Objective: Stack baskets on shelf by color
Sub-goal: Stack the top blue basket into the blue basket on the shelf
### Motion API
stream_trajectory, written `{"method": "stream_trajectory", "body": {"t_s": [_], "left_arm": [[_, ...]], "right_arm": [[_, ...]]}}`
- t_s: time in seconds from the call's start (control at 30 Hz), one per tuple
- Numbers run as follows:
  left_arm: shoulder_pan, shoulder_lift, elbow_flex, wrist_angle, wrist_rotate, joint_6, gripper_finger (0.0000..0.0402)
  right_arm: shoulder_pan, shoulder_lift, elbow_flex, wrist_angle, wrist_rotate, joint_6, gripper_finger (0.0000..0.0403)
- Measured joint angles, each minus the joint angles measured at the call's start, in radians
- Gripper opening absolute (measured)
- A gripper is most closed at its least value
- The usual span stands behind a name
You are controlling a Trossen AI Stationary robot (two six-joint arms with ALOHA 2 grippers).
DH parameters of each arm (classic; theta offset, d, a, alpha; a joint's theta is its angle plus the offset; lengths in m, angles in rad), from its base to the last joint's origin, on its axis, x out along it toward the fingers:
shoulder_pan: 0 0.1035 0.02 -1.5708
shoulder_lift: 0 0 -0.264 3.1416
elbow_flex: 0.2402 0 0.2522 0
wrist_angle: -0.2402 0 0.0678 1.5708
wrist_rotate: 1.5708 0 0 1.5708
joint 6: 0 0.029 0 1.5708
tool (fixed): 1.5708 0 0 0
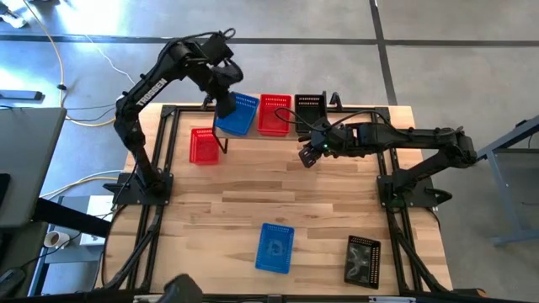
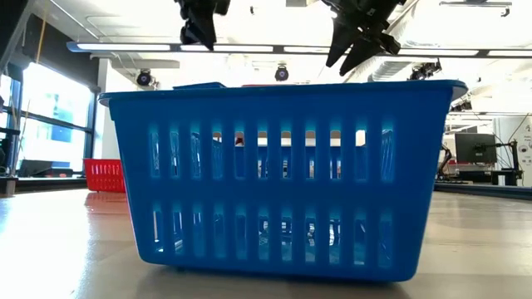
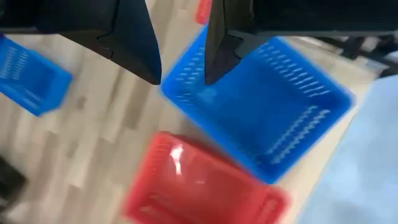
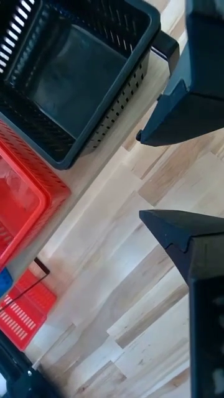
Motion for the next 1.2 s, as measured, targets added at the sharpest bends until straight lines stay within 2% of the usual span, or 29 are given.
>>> {"method": "stream_trajectory", "body": {"t_s": [0.13,0.23,0.37,0.57,0.8,0.97,1.2], "left_arm": [[-0.051,-0.019,-0.003,0.0,-0.006,-0.001,0.0115],[-0.084,-0.048,-0.057,-0.001,-0.011,-0.008,0.0115],[-0.115,-0.102,-0.191,0.013,-0.013,-0.011,0.0115],[-0.17,-0.189,-0.401,0.138,-0.016,-0.018,0.0115],[-0.217,-0.216,-0.588,0.25,-0.025,-0.054,0.0115],[-0.243,-0.215,-0.665,0.343,-0.117,-0.083,0.0115],[-0.249,-0.215,-0.674,0.377,-0.27,-0.124,0.0115]], "right_arm": [[0.0,0.0,0.0,0.0,0.005,0.018,0.0161],[0.0,0.0,0.0,0.0,0.005,0.018,0.0161],[0.0,0.0,0.0,0.0,0.007,0.018,0.0161],[0.0,0.0,0.0,0.0,0.008,0.018,0.0161],[-0.016,0.0,0.0,0.0,0.004,0.011,0.0161],[-0.027,0.0,0.0,0.0,-0.004,0.01,0.0161],[-0.027,0.0,0.0,0.0,-0.011,-0.008,0.0161]]}}
